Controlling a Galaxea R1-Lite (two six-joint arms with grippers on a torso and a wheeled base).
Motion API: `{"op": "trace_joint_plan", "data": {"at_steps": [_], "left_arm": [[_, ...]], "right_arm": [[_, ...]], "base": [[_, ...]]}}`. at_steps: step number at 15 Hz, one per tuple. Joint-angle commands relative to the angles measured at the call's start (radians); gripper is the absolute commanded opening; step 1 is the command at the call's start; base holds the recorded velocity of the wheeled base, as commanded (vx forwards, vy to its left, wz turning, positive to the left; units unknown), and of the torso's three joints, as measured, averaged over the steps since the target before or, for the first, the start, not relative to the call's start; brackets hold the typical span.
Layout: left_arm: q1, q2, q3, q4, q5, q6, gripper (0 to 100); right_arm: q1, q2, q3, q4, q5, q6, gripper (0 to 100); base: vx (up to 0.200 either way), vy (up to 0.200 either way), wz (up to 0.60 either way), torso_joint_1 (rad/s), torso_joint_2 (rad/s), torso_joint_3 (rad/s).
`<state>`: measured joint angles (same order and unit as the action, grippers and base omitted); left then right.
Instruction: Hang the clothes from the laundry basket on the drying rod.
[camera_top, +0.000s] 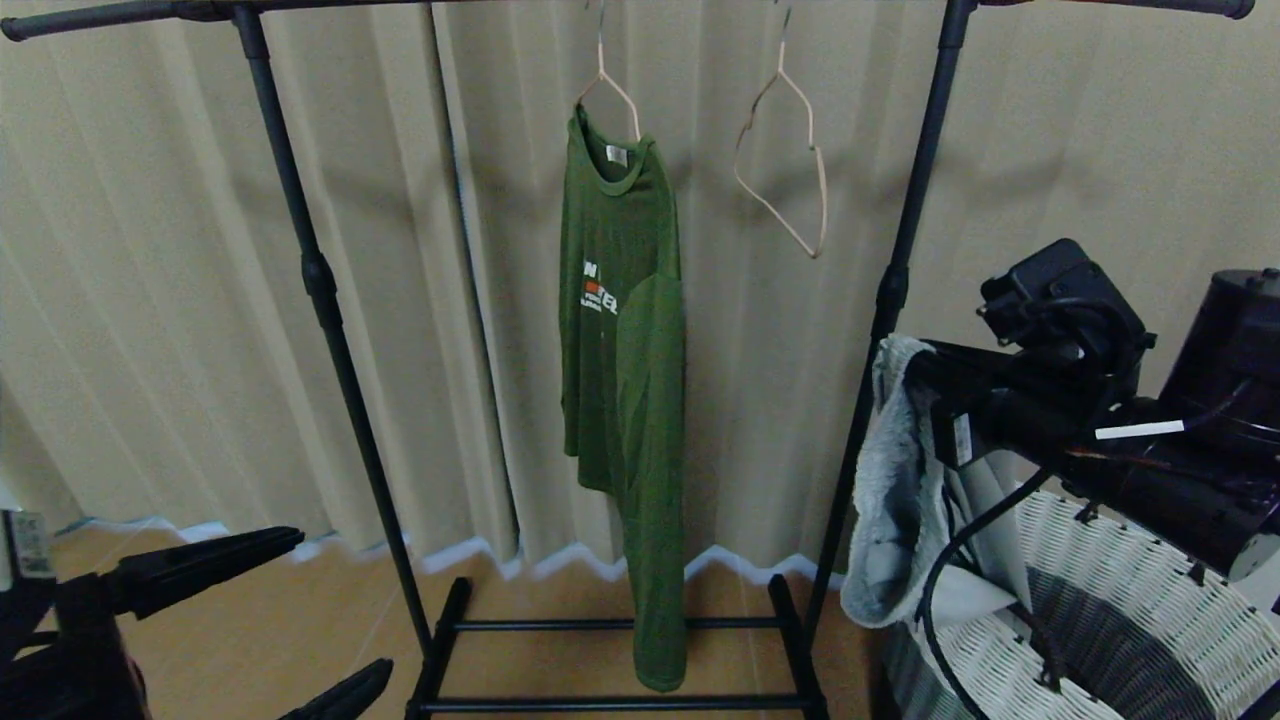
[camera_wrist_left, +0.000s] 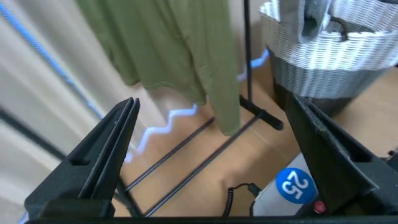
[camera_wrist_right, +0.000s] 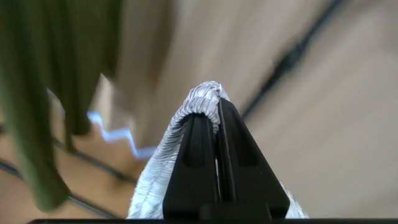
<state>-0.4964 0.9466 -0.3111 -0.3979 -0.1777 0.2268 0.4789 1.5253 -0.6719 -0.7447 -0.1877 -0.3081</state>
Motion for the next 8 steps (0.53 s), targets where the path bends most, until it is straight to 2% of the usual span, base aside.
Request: {"op": "trace_joint_plan", "data": {"at_steps": [1, 3, 5, 6, 8], "left_arm": [[-0.073, 0.193, -0.097, -0.001, 0.0, -0.021, 100], [-0.145, 0.319, -0.158, -0.036, 0.003, -0.101, 100], [-0.24, 0.439, -0.184, -0.153, 0.029, -0.193, 100], [-0.254, 0.455, -0.189, -0.168, 0.037, -0.201, 100], [-0.33, 0.603, -0.247, -0.236, 0.09, -0.242, 100]], "right_arm": [[0.07, 0.007, -0.067, 0.001, 0.001, 0.001, 0], [0.115, 0.004, -0.1, -0.002, 0.01, 0.004, 0], [0.165, -0.014, -0.1, -0.01, 0.017, 0.006, 0], [0.173, -0.017, -0.101, -0.01, 0.017, 0.007, 0], [0.204, -0.03, -0.115, -0.012, 0.022, 0.041, 0]], "base": [[0.0, 0.0, 0.0, 0.0, 0.0, 0.0], [0.0, 0.0, 0.0, 0.0, 0.0, 0.0], [0.0, 0.0, 0.0, 0.0, 0.0, 0.0], [0.0, 0.0, 0.0, 0.0, 0.0, 0.0], [0.0, 0.0, 0.0, 0.0, 0.0, 0.0]]}}
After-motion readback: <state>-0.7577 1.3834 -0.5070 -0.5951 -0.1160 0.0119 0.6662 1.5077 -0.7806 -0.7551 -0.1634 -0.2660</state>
